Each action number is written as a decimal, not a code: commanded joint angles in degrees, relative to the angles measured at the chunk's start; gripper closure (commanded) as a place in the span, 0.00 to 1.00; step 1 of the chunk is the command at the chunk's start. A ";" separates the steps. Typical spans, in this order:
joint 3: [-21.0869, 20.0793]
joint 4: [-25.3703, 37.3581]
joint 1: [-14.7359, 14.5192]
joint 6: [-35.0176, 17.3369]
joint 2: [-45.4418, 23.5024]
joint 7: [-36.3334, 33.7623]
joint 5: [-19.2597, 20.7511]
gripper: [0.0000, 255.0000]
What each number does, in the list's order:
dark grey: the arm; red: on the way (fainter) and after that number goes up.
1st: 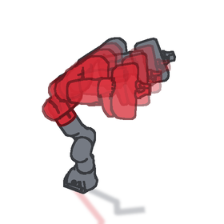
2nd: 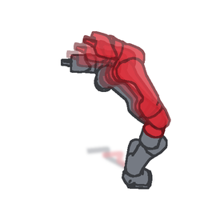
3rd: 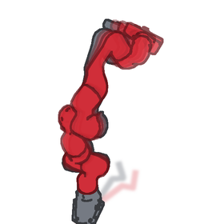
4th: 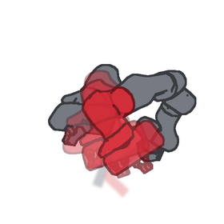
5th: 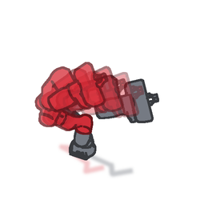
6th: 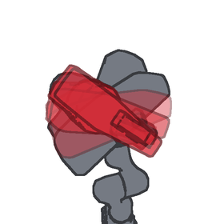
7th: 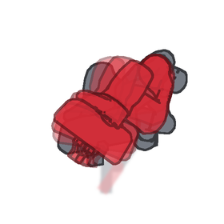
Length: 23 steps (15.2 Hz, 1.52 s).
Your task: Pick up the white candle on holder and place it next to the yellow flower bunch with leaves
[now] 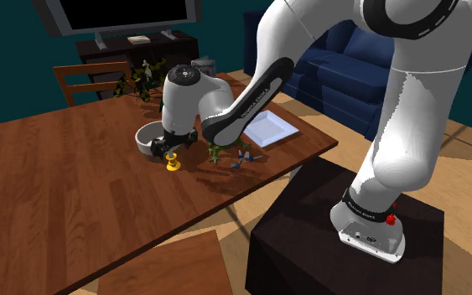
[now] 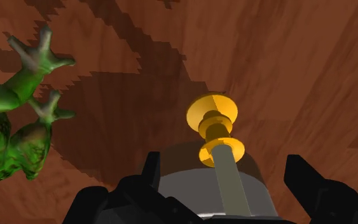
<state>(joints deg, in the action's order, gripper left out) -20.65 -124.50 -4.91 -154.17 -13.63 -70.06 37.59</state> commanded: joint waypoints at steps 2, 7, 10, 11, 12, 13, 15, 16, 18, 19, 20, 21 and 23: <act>1.15 1.51 -0.79 -0.82 -2.65 -1.92 2.58 0.00; 2.19 2.57 -1.39 -1.63 -4.73 -3.23 4.45 0.00; 2.19 2.57 -1.39 -1.63 -4.73 -3.23 4.45 0.00; 2.19 2.57 -1.39 -1.63 -4.73 -3.23 4.45 0.00; 2.18 2.55 -1.39 -1.63 -4.71 -3.22 4.44 0.00; 2.18 2.55 -1.39 -1.63 -4.71 -3.22 4.44 0.00; 2.18 2.55 -1.39 -1.63 -4.71 -3.22 4.44 1.00; 2.18 2.55 -1.39 -1.63 -4.71 -3.22 4.44 1.00; 2.18 2.55 -1.39 -1.63 -4.71 -3.22 4.44 1.00; 2.18 2.55 -1.39 -1.63 -4.71 -3.22 4.44 1.00; 2.18 2.55 -1.39 -1.63 -4.71 -3.22 4.44 1.00; 2.18 2.55 -1.39 -1.63 -4.71 -3.22 4.44 1.00; 2.19 2.57 -1.39 -1.63 -4.73 -3.23 4.45 1.00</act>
<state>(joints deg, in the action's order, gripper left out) -18.47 -121.94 -6.30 -155.80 -18.35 -73.28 42.03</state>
